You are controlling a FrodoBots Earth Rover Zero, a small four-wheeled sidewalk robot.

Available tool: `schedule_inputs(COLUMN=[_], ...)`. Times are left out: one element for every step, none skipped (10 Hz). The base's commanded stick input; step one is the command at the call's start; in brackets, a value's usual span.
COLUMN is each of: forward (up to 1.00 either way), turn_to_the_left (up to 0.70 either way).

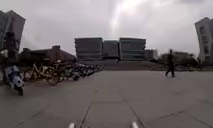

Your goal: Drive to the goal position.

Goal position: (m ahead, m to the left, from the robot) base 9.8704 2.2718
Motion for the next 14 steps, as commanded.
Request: schedule_inputs(forward=[0.7,0.7,0.7,0.7,0.7,0.7,0.7,0.7,0.7,0.7,0.7,0.7,0.7,0.7], turn_to_the_left=[0.0,0.0,0.0,0.0,0.0,0.0,0.0,0.0,0.0,0.0,0.0,0.0,0.0,0.0])
